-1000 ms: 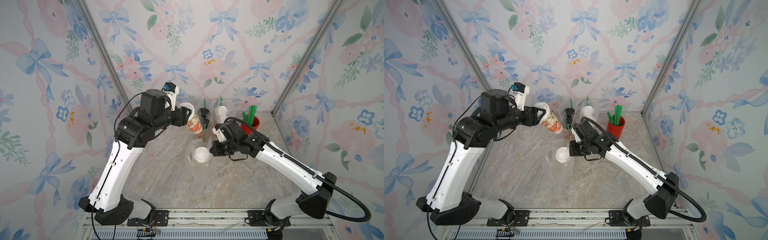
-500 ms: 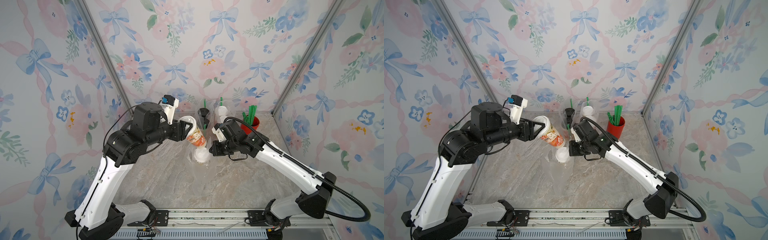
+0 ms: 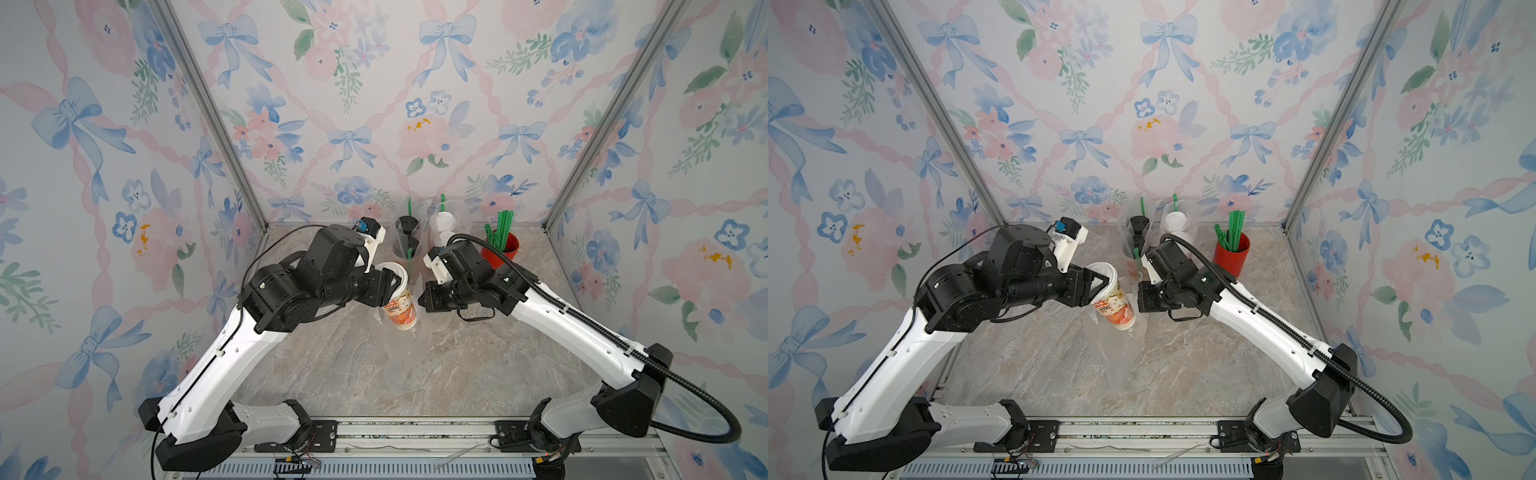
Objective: Pack milk tea into plastic carrier bags
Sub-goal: Place the milk tea cup in the plastic carrier bag.
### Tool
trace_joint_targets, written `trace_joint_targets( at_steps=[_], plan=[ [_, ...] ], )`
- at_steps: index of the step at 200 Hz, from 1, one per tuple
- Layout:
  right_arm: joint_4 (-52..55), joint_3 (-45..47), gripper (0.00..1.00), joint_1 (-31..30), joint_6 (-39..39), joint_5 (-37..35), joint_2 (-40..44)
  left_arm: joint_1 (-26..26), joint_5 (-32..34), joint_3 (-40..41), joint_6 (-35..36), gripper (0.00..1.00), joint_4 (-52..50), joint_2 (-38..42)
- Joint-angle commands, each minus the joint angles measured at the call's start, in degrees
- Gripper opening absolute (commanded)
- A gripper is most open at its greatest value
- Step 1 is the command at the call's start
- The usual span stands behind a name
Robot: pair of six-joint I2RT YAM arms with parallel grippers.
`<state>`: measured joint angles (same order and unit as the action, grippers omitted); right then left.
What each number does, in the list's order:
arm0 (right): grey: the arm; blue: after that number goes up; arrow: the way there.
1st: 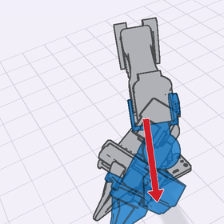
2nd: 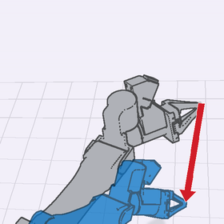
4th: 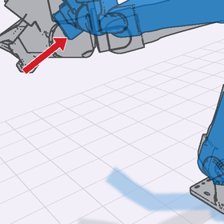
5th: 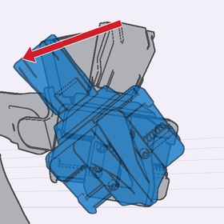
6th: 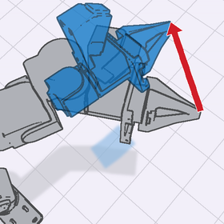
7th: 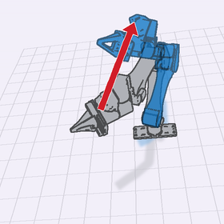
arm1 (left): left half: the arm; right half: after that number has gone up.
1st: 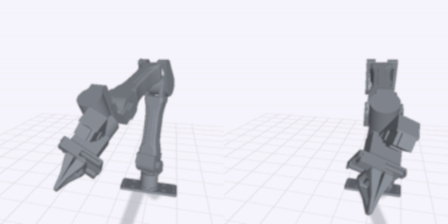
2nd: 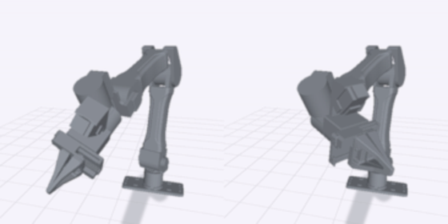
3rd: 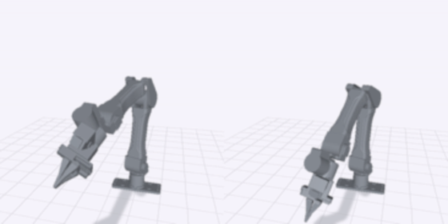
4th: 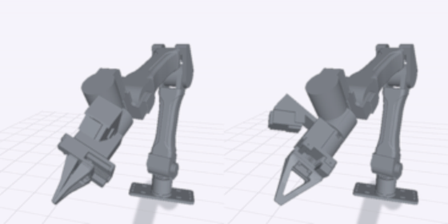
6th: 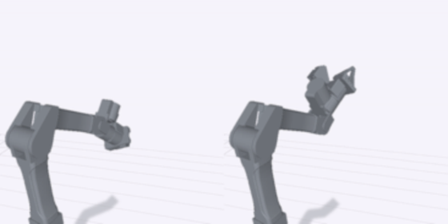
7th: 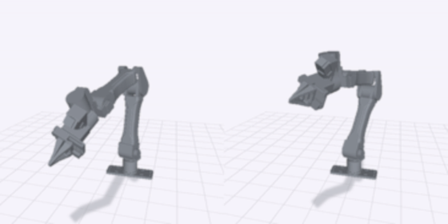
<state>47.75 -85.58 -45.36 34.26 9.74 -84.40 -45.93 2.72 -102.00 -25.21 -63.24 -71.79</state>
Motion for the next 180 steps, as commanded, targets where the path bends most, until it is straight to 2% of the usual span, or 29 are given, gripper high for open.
trace_joint_targets(
  at_steps=[1,114,180],
  plan=[
    [0.68,-1.34,0.06,0.08,-0.44,0.40,-0.12,-0.71,3.34,1.15,-1.58,0.32,-1.16,1.03],
    [0.59,-2.24,0.06,0.07,-0.25,0.18,-0.68,-8.59,2.64,6.80,-5.17,0.31,-0.87,-0.17],
    [0.24,-3.42,0.05,-0.08,0.18,0.54,-0.85,-11.84,5.16,11.00,-7.24,0.30,-0.82,-1.14]
  ],
)
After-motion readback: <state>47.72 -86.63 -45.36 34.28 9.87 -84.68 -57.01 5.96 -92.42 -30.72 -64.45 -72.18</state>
